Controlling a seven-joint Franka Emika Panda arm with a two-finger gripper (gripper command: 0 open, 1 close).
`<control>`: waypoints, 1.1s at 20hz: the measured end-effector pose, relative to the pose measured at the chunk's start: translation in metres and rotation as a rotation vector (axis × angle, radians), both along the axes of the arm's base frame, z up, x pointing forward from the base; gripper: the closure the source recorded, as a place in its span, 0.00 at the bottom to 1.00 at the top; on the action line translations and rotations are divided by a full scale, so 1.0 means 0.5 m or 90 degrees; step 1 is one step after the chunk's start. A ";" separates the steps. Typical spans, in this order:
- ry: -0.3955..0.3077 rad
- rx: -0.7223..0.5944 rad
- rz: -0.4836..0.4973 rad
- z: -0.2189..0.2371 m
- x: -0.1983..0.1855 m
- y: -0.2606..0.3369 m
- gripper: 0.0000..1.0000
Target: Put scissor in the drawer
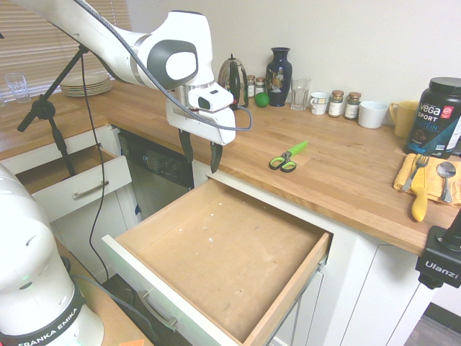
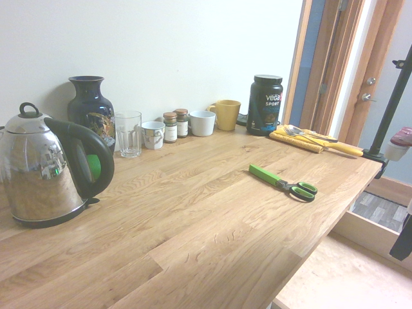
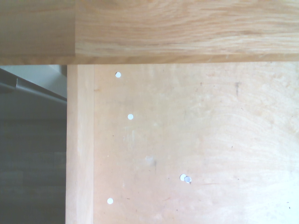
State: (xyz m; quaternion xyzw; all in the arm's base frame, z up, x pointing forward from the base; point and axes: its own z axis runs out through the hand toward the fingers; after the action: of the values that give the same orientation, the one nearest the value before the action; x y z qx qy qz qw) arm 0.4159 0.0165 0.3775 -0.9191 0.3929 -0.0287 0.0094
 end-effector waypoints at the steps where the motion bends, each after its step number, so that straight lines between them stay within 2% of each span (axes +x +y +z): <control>1: 0.001 0.000 0.000 -0.002 0.000 0.000 0.00; 5: -0.010 -0.009 -0.009 0.003 0.045 -0.028 0.00; 22: -0.011 -0.013 -0.054 0.022 0.384 -0.145 0.00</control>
State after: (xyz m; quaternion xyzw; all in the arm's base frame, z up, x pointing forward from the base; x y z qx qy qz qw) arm 0.6080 -0.0561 0.3883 -0.9013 0.4314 -0.0408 0.0022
